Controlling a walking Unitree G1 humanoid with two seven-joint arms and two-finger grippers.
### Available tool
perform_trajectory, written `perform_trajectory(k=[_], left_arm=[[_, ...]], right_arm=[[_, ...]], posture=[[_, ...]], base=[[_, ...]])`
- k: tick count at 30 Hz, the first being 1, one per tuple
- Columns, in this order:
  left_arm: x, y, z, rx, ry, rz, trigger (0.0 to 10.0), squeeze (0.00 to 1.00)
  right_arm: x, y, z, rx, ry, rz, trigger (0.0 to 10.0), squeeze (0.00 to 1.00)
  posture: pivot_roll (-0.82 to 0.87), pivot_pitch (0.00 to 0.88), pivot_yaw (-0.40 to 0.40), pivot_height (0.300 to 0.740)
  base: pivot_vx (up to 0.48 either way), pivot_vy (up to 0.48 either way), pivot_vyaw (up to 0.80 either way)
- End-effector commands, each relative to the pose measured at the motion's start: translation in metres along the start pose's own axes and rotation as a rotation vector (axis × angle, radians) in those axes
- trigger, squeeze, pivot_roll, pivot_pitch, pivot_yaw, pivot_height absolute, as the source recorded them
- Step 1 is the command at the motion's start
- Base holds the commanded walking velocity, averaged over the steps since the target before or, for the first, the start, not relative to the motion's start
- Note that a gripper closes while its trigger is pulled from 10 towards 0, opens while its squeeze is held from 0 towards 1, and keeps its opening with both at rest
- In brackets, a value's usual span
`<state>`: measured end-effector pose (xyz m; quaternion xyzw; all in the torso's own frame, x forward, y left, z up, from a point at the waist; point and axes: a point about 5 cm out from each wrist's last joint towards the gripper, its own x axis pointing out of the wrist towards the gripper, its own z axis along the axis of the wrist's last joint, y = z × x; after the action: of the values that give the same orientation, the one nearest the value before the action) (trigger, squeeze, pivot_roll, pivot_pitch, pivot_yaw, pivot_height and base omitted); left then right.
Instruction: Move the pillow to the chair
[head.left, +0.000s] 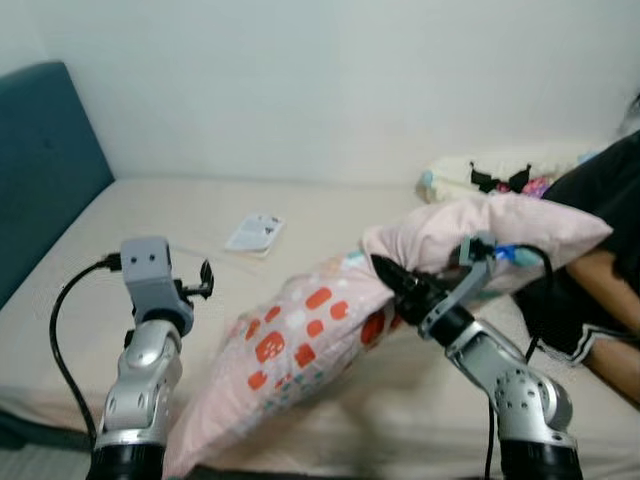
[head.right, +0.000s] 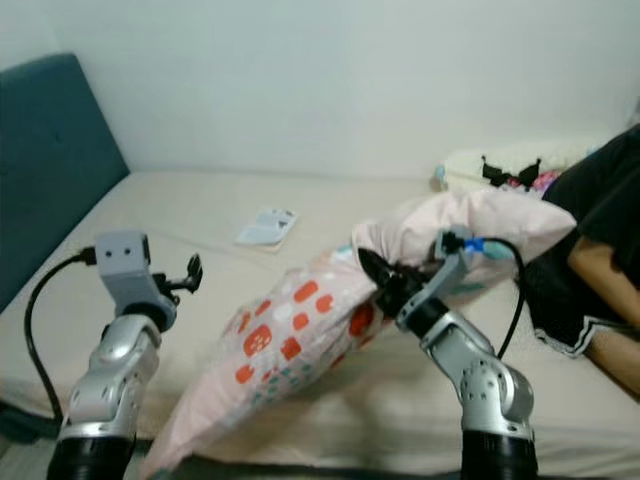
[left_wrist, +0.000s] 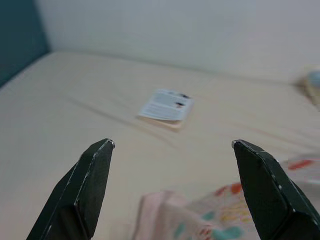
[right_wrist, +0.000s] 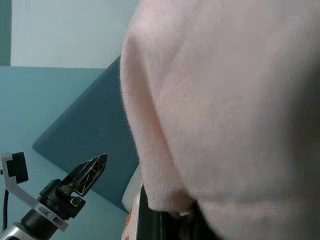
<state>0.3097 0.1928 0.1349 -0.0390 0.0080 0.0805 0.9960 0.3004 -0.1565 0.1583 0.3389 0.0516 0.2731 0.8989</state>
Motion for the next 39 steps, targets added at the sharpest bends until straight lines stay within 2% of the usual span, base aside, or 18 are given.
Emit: perform_trajectory(k=[1,6,12,14,15,19,20,21,23,25,30,39], left_arm=[[-0.001,0.001,-0.006,0.011,0.027,0.003,10.0,0.0],[-0.004,-0.001,-0.009,0.019,0.035,-0.01,10.0,0.0],[-0.015,-0.013,-0.017,0.007,0.061,-0.067,10.0,0.0],[-0.02,-0.019,-0.019,-0.023,0.07,-0.1,10.0,0.0],[-0.024,-0.023,-0.02,-0.039,0.071,-0.126,10.0,0.0],[-0.03,-0.03,-0.02,-0.057,0.072,-0.159,10.0,0.0],[-0.031,-0.031,-0.02,-0.058,0.072,-0.167,10.0,0.0],[-0.033,-0.035,-0.02,-0.07,0.067,-0.187,10.0,0.0],[-0.035,-0.038,-0.018,-0.084,0.06,-0.209,10.0,0.0],[-0.037,-0.041,-0.016,-0.096,0.052,-0.23,10.0,0.0],[-0.035,-0.04,-0.018,-0.096,0.06,-0.225,10.0,0.0],[-0.03,-0.036,-0.016,-0.113,0.053,-0.191,10.0,0.0]], right_arm=[[0.002,0.007,0.008,-0.02,-0.045,0.041,0.0,0.0],[0.001,0.005,0.006,-0.023,-0.038,0.029,0.0,0.0],[-0.003,0.0,0.002,-0.048,-0.011,-0.002,0.0,0.0],[-0.007,-0.005,-0.002,-0.083,0.018,-0.034,0.0,0.0],[-0.01,-0.009,-0.003,-0.129,0.019,-0.061,0.0,0.0],[-0.014,-0.013,-0.005,-0.189,0.029,-0.103,0.0,0.0],[-0.015,-0.015,-0.006,-0.203,0.037,-0.118,6.7,0.0],[-0.017,-0.016,-0.009,-0.235,0.048,-0.138,10.0,0.0],[-0.02,-0.014,-0.011,-0.243,0.02,-0.138,10.0,0.0],[-0.022,-0.002,-0.014,-0.242,-0.025,-0.091,10.0,0.0],[-0.023,0.01,-0.017,-0.234,-0.045,-0.026,10.0,0.0],[-0.02,0.008,-0.017,-0.238,-0.058,-0.014,10.0,0.0]], posture=[[-0.07,0.008,-0.001,0.725],[-0.06,0.011,-0.001,0.735],[-0.06,0.011,0.001,0.74],[-0.06,0.011,0.002,0.74],[-0.06,0.013,0.004,0.74],[-0.06,0.015,0.006,0.74],[-0.06,0.015,0.006,0.74],[-0.06,0.015,0.007,0.74],[-0.06,0.016,0.006,0.74],[-0.06,0.015,0.006,0.74],[-0.07,0.013,0.014,0.74],[-0.07,0.013,0.01,0.74]], base=[[0.0,0.0,0.0],[0.0,0.0,0.0],[0.0,0.0,0.0],[0.0,0.0,0.0],[0.0,0.0,0.0],[0.0,0.0,0.0],[0.0,0.0,0.0],[0.0,0.0,0.0],[0.0,0.0,0.0],[0.0,0.0,0.39],[0.0,0.0,0.78],[0.0,0.0,0.77]])
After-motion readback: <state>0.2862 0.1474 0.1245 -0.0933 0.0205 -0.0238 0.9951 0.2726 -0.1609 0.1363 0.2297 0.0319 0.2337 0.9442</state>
